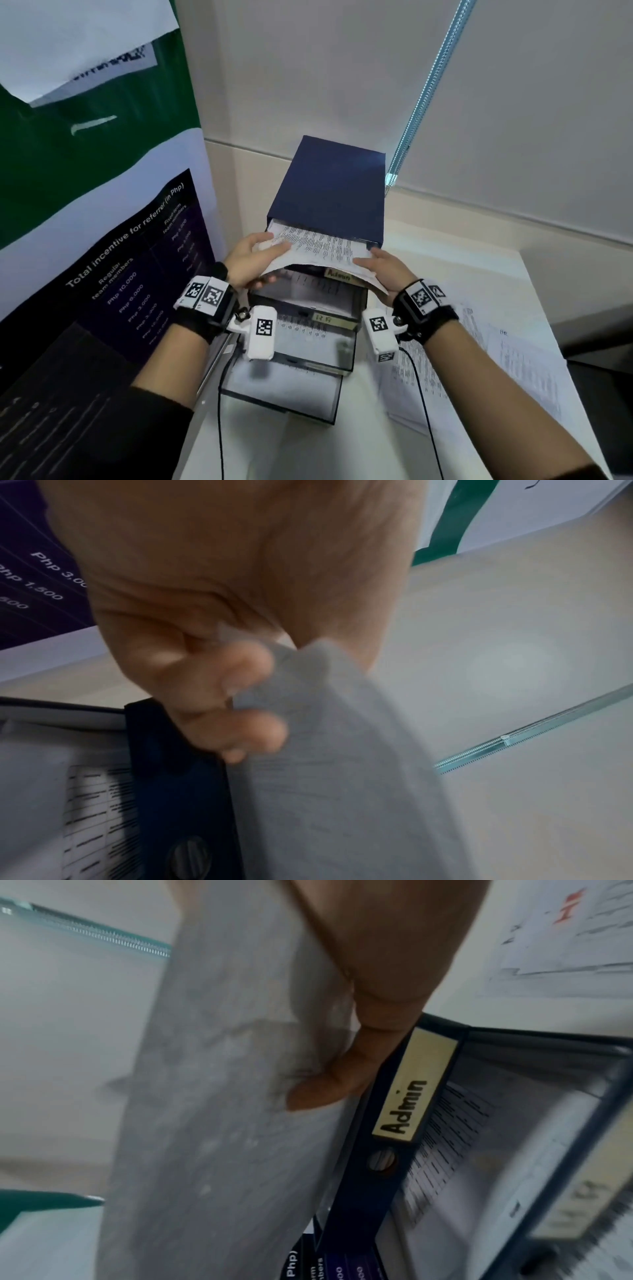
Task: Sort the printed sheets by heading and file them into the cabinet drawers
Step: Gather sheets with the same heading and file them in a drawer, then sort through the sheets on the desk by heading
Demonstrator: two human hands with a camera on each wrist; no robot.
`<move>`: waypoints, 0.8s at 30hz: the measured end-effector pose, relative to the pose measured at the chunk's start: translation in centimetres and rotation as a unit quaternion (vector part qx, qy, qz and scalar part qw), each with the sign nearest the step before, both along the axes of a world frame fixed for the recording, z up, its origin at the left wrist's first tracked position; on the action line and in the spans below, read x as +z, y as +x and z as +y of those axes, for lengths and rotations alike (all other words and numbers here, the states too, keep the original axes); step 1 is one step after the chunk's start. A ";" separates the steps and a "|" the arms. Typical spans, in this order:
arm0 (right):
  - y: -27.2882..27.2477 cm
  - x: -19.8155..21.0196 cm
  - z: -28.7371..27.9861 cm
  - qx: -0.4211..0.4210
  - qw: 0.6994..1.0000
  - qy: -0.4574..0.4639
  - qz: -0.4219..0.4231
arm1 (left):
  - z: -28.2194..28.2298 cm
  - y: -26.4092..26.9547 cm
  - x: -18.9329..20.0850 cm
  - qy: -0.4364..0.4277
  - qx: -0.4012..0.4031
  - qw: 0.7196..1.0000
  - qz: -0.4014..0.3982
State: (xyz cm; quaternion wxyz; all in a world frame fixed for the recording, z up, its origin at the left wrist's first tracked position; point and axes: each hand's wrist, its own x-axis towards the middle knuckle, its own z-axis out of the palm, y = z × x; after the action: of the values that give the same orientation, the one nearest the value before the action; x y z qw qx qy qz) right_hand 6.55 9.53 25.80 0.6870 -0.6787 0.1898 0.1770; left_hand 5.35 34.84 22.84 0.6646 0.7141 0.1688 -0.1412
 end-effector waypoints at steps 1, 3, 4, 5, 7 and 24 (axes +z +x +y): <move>0.4 -0.1 0.0 0.009 1.000 -0.013 -0.006 | 0.1 -0.2 -0.3 -0.006 -0.004 1.000 -0.005; 0.4 0.2 -0.1 0.020 1.000 0.008 0.010 | 0.6 -0.2 -1.1 -0.013 0.006 1.000 -0.022; 0.3 0.3 -0.4 0.036 0.998 0.033 0.031 | 0.7 -0.1 -1.4 -0.010 0.029 0.999 -0.035; 0.1 0.3 -0.8 0.059 0.995 0.055 0.053 | 0.7 0.2 -1.6 0.007 0.056 0.997 -0.052; -0.3 0.6 -1.6 0.092 0.989 0.094 0.071 | 0.4 0.9 -1.3 0.093 0.087 0.987 -0.096; 5.6 -2.2 0.0 0.099 0.994 0.040 0.023 | -7.8 5.1 -3.0 0.418 -0.208 0.863 -0.190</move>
State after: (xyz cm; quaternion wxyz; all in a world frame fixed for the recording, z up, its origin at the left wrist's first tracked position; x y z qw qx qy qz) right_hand 12.14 9.52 23.61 0.6882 -0.6617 0.1304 0.2673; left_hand 10.50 27.09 19.81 0.2776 0.9566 -0.0701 -0.0541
